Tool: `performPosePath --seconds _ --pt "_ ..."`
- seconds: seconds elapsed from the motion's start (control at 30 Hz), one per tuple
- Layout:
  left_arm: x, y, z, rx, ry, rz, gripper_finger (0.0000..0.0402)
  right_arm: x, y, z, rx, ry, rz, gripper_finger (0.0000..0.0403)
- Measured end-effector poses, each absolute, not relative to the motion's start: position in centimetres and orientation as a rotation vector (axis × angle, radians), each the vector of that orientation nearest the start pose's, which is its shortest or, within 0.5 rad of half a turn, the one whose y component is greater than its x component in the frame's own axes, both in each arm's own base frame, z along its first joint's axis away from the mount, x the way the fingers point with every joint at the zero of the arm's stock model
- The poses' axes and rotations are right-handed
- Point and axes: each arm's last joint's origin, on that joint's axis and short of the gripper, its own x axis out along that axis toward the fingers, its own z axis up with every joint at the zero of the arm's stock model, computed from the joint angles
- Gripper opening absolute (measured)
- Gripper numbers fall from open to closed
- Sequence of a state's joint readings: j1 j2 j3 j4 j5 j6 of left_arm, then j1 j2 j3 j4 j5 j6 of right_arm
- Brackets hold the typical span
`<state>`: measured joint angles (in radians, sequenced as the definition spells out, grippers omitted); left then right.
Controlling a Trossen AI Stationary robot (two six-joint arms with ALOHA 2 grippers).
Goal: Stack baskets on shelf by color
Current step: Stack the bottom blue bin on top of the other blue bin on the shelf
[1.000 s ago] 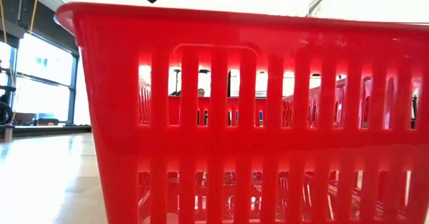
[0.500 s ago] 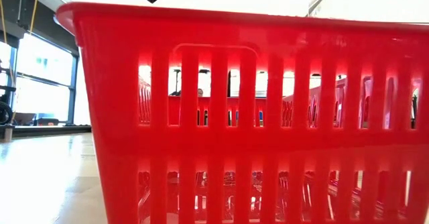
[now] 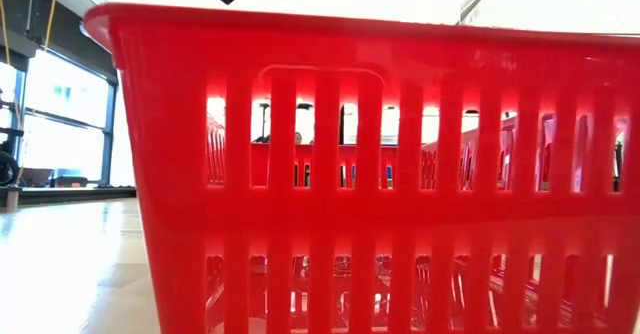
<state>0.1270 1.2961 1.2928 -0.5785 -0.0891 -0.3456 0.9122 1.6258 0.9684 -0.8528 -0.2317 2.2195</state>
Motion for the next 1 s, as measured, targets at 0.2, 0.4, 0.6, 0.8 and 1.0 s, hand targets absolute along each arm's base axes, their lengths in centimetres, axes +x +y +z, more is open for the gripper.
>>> performPosePath --seconds 0.2,0.4,0.6,0.8,1.0 --pt "27.3 2.7 36.4 -0.336 0.545 0.273 0.0129 17.4 20.0 18.2 1.130 1.391 -0.970 0.0002" --pt "27.4 1.5 36.4 -0.314 0.546 0.254 0.0129 18.3 17.7 19.6 1.114 1.217 -0.959 0.0001" --pt "27.4 0.9 36.4 -0.298 0.543 0.262 0.0129 19.6 14.9 21.1 1.075 1.106 -0.916 0.0000" --pt "27.4 1.1 36.4 -0.284 0.537 0.302 0.0129 20.8 11.7 22.6 1.035 0.998 -0.880 0.0000" --pt "27.3 1.4 36.4 -0.215 0.529 0.380 0.0129 21.5 8.0 24.1 0.996 0.897 -0.880 0.0000"
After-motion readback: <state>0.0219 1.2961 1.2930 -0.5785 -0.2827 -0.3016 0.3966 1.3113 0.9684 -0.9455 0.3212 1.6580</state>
